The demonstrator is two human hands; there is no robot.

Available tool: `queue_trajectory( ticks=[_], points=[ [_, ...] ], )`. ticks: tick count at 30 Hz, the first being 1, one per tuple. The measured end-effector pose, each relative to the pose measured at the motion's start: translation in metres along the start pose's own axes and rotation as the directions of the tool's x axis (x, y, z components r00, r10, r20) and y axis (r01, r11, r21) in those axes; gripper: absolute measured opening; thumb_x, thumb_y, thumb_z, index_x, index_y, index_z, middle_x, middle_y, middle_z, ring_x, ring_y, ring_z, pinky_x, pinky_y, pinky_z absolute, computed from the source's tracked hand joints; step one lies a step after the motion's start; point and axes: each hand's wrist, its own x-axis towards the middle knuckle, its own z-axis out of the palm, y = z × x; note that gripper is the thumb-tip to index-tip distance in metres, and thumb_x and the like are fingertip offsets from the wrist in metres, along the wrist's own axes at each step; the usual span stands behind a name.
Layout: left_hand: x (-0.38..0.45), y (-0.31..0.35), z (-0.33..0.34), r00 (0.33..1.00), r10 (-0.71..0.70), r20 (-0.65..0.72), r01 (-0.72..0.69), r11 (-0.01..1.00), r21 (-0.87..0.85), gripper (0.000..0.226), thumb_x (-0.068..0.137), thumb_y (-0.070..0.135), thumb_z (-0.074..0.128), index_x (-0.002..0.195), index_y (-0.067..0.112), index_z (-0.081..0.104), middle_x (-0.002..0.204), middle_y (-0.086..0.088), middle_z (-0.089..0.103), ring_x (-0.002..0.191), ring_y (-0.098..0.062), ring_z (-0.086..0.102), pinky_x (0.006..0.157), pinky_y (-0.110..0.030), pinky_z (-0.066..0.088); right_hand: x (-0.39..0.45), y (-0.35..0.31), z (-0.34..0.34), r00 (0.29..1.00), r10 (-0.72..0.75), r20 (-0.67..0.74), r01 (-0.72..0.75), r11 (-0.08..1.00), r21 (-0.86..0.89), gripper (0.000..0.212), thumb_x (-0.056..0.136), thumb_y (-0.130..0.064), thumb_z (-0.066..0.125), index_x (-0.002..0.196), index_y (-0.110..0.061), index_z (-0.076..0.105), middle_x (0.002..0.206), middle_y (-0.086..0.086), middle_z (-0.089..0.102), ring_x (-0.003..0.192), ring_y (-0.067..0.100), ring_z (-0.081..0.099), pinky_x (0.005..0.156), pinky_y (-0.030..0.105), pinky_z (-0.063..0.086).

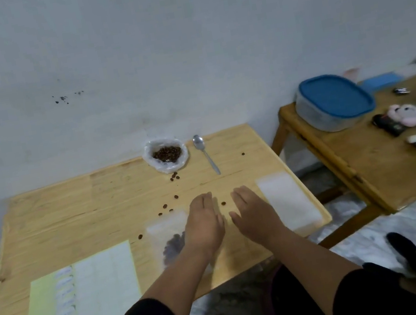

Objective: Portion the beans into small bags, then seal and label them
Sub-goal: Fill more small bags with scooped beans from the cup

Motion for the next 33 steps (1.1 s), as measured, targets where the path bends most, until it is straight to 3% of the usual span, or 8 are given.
queue_trajectory(
  ticks=[3, 9, 13, 16, 20, 26, 30, 33],
  points=[
    [0.005, 0.031, 0.020, 0.998, 0.046, 0.036, -0.046, 0.999, -0.016, 0.058, 0.095, 0.019, 0.044, 0.147, 0.006, 0.021, 0.149, -0.010, 0.026, 0.137, -0.019, 0.026, 0.110, -0.019, 0.020, -0.016, 0.044, -0.006, 0.993, 0.115, 0.009, -0.116, 0.993, 0.023, 0.059, 0.097, -0.033, 0.041, 0.145, -0.004, 0.023, 0.153, 0.010, 0.024, 0.143, 0.019, 0.019, 0.113, 0.028, 0.023],
    [0.011, 0.076, 0.077, 0.982, 0.031, 0.187, -0.019, 0.997, -0.068, 0.061, 0.092, 0.021, 0.051, 0.145, 0.008, 0.024, 0.148, -0.008, 0.027, 0.137, -0.019, 0.025, 0.106, -0.021, 0.026, -0.051, 0.120, 0.003, 0.935, 0.349, 0.060, -0.351, 0.936, 0.036, 0.060, 0.095, -0.036, 0.043, 0.144, -0.005, 0.027, 0.150, 0.010, 0.028, 0.139, 0.022, 0.025, 0.111, 0.031, 0.026],
    [0.021, 0.098, 0.110, 0.971, 0.000, 0.238, 0.017, 0.998, -0.068, 0.055, 0.092, 0.023, 0.047, 0.141, 0.007, 0.028, 0.143, -0.011, 0.032, 0.133, -0.025, 0.029, 0.108, -0.029, 0.028, -0.057, 0.158, 0.017, 0.875, 0.469, 0.119, -0.483, 0.863, 0.148, 0.060, 0.094, -0.039, 0.047, 0.142, -0.008, 0.030, 0.148, 0.007, 0.029, 0.135, 0.023, 0.029, 0.106, 0.035, 0.035],
    [0.030, 0.110, 0.129, 0.971, -0.096, 0.221, 0.124, 0.986, -0.114, 0.055, 0.092, 0.023, 0.049, 0.141, 0.008, 0.030, 0.145, -0.014, 0.033, 0.132, -0.028, 0.033, 0.109, -0.035, 0.030, -0.052, 0.175, 0.024, 0.868, 0.480, 0.124, -0.496, 0.842, 0.213, 0.059, 0.091, -0.037, 0.052, 0.138, -0.007, 0.034, 0.144, 0.007, 0.033, 0.131, 0.024, 0.034, 0.103, 0.035, 0.037],
    [0.038, 0.112, 0.144, 0.976, -0.095, 0.196, 0.122, 0.984, -0.126, 0.058, 0.095, 0.026, 0.045, 0.146, 0.006, 0.025, 0.149, -0.011, 0.032, 0.137, -0.026, 0.028, 0.110, -0.027, 0.022, -0.052, 0.183, 0.032, 0.877, 0.448, 0.174, -0.478, 0.848, 0.227, 0.062, 0.091, -0.036, 0.053, 0.141, -0.008, 0.030, 0.148, 0.006, 0.028, 0.135, 0.023, 0.029, 0.106, 0.036, 0.034],
    [0.037, 0.121, 0.148, 0.986, -0.148, 0.074, 0.163, 0.950, -0.268, 0.046, 0.092, 0.017, 0.051, 0.137, 0.007, 0.044, 0.141, -0.010, 0.046, 0.130, -0.025, 0.042, 0.104, -0.020, 0.021, -0.053, 0.185, 0.039, 0.878, 0.447, 0.170, -0.476, 0.850, 0.225, 0.065, 0.092, -0.036, 0.052, 0.144, -0.007, 0.027, 0.152, 0.006, 0.024, 0.140, 0.021, 0.021, 0.113, 0.034, 0.025],
    [0.040, 0.124, 0.146, 0.968, -0.253, -0.002, 0.235, 0.901, -0.365, 0.037, 0.090, 0.012, 0.054, 0.127, 0.009, 0.052, 0.127, -0.010, 0.057, 0.116, -0.025, 0.053, 0.097, -0.022, 0.032, -0.056, 0.185, 0.040, 0.881, 0.448, 0.155, -0.474, 0.846, 0.246, 0.064, 0.092, -0.036, 0.051, 0.145, -0.008, 0.026, 0.152, 0.004, 0.023, 0.141, 0.019, 0.020, 0.113, 0.032, 0.024],
    [0.042, 0.124, 0.143, 0.961, -0.276, -0.029, 0.236, 0.869, -0.435, 0.034, 0.090, 0.011, 0.057, 0.124, 0.013, 0.056, 0.115, -0.006, 0.061, 0.101, -0.016, 0.056, 0.084, -0.012, 0.035, -0.058, 0.184, 0.039, 0.881, 0.449, 0.151, -0.474, 0.838, 0.270, 0.064, 0.092, -0.036, 0.051, 0.145, -0.009, 0.027, 0.153, 0.004, 0.023, 0.141, 0.019, 0.020, 0.112, 0.031, 0.024]
  ],
)
